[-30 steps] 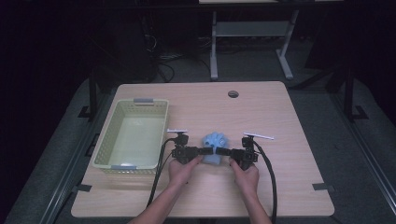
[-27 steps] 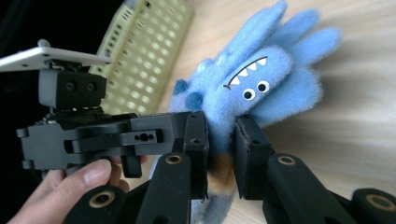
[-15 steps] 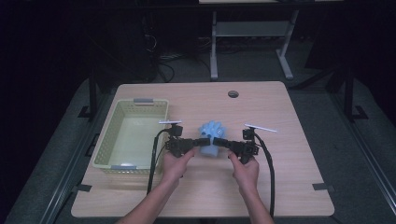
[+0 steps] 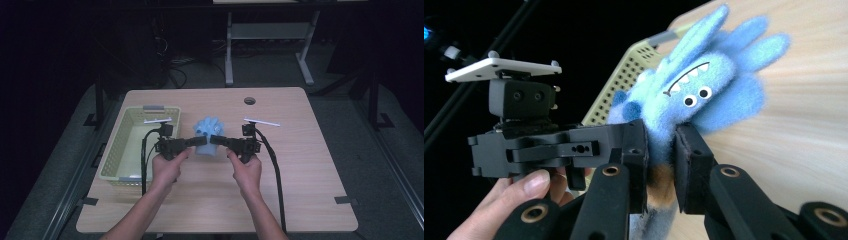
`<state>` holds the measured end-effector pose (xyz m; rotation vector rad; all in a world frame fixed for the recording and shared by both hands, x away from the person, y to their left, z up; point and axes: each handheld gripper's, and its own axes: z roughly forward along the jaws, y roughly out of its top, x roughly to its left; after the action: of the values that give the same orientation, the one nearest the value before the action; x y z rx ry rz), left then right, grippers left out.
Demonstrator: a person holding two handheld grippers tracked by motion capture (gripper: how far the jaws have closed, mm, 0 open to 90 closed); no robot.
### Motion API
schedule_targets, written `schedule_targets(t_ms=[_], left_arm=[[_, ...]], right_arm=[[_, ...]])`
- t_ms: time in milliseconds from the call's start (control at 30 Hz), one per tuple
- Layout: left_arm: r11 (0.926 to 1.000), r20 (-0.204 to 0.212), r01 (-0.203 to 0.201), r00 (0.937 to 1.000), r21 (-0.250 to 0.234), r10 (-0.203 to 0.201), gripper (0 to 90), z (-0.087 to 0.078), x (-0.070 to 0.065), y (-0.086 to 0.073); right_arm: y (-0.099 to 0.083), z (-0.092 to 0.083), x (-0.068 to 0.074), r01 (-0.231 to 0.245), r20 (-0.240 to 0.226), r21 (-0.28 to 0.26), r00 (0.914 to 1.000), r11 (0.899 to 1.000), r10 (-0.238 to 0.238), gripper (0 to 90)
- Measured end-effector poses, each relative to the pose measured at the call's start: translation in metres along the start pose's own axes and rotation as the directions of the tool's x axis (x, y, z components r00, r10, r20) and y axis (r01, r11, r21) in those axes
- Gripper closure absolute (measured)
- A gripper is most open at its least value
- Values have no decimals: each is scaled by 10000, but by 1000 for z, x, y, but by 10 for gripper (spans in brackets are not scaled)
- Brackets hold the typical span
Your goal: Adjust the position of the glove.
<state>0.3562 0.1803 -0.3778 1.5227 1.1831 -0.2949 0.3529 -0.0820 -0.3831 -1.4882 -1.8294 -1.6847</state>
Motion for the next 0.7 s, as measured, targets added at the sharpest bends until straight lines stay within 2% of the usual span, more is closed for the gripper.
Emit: schedule_targets(t_ms=[200,233,333,567,700], left_arm=[[9995,-259,-199,9995,-243,193,721,-36,6,14],[9995,-259,-199,9995,-243,193,720,-36,6,14],[9991,-406,-211,9990,-380,196,721,-52,9,19],[9977,-667,-156,9977,-661,112,720,-81,18,24],[9964,-649,-11,9979,-853,-45,720,-95,26,23]], right_arm=[[8,27,24,273,-333,192,9991,9994,-267,773],[8,27,24,273,-333,192,9991,9994,-267,773],[11,41,34,363,-511,264,9981,9990,-350,773],[14,73,53,468,-836,528,9956,9975,-423,773],[14,83,58,490,-986,636,9942,9968,-426,773]])
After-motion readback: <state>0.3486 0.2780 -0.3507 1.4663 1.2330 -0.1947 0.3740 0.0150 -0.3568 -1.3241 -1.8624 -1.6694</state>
